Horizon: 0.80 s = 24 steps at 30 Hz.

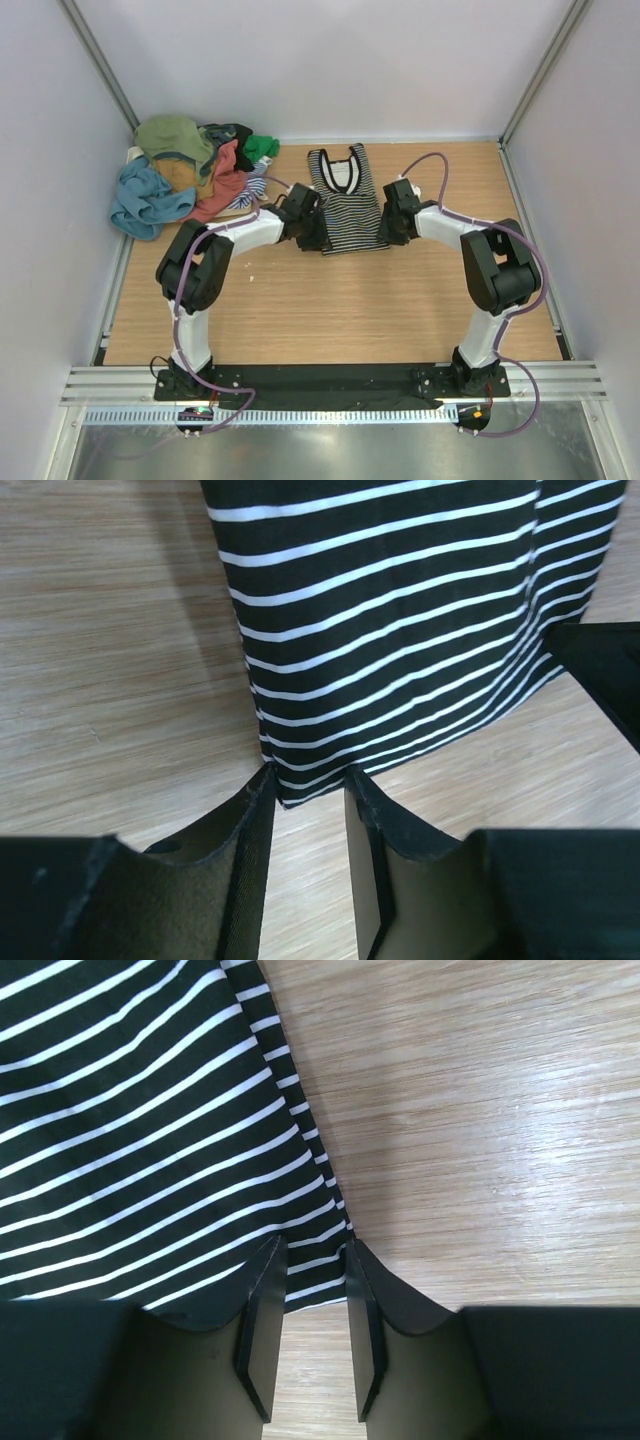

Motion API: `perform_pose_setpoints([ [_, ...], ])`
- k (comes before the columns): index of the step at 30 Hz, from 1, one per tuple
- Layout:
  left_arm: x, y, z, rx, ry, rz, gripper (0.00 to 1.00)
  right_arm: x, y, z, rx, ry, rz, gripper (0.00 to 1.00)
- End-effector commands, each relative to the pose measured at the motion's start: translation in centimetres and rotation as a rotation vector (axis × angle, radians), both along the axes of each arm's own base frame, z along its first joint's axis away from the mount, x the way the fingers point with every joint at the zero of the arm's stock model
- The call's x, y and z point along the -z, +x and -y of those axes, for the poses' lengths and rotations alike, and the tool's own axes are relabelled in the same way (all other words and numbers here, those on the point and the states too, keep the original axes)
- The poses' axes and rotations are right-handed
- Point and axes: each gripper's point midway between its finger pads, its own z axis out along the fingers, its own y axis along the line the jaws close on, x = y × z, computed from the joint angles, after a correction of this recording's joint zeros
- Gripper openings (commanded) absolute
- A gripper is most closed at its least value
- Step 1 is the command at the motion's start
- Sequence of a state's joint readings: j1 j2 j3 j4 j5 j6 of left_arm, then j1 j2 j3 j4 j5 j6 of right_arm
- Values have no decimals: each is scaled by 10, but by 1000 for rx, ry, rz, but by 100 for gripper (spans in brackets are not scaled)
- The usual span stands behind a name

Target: Fold and stack the tank tops

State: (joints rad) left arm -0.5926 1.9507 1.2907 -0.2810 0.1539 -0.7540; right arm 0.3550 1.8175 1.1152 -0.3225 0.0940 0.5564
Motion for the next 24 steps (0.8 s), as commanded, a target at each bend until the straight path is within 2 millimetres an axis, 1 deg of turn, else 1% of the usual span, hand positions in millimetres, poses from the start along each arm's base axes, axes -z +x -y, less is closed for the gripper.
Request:
perform_pose_setpoints([
  [1, 1, 7, 4, -6, -17, 18, 33, 3, 4, 1, 20, 7, 12, 33],
  [2, 8, 6, 3, -10, -2, 6, 32, 4, 3, 1, 21, 5, 8, 27],
  [4, 13, 4, 2, -8, 4, -7, 25, 6, 1, 3, 24, -2, 3, 20],
  [6, 18, 3, 1, -8, 14, -19, 19, 5, -1, 5, 24, -9, 0, 10],
  [7, 18, 3, 1, -7, 14, -18, 9, 4, -3, 6, 25, -13, -3, 7],
  [8, 19, 1, 0, -5, 19, -22, 5, 2, -6, 7, 24, -12, 1, 4],
  [9, 15, 0, -2, -4, 19, -18, 2, -1, -8, 8, 25, -11, 4, 1],
  [10, 17, -4, -5, -3, 25, -23, 0, 1, -14, 11, 26, -16, -6, 1],
  [11, 14, -6, -6, 0, 26, -18, 0, -1, -18, 10, 23, -5, -6, 1],
  [12, 9, -9, -8, 3, 29, -8, 0, -8, -21, 8, 15, 10, 8, 1],
  [14, 11, -21, -14, 9, 45, -22, 0, -7, -35, 7, 2, 18, -5, 1],
  [15, 3, -25, -14, 17, 36, -7, 0, -15, -40, 4, -12, 28, 14, 1],
  [16, 8, -35, -19, 25, 49, -21, 0, -10, -54, 5, -19, 21, -7, 1],
  [17, 7, -43, -19, 37, 54, -23, 0, -9, -61, 3, -25, 22, -14, 1],
  [18, 7, -48, -21, 40, 57, -23, 0, -18, -67, 1, -31, 32, 7, 1],
  [19, 7, -61, -24, 57, 62, -27, 0, -11, -86, -3, -49, 22, -20, 1],
  [21, 5, -73, -28, 67, 62, -29, 0, -12, -103, -4, -51, 12, -11, 2],
  [22, 5, -86, -33, 78, 67, -31, 0, -14, -119, -7, -72, 19, 1, 3],
  [23, 4, -92, -35, 85, 67, -31, 0, -15, -128, -9, -55, 33, -1, 7],
  [24, 5, -99, -37, 92, 69, -36, 0, -14, -135, -8, -48, 31, 2, 8],
])
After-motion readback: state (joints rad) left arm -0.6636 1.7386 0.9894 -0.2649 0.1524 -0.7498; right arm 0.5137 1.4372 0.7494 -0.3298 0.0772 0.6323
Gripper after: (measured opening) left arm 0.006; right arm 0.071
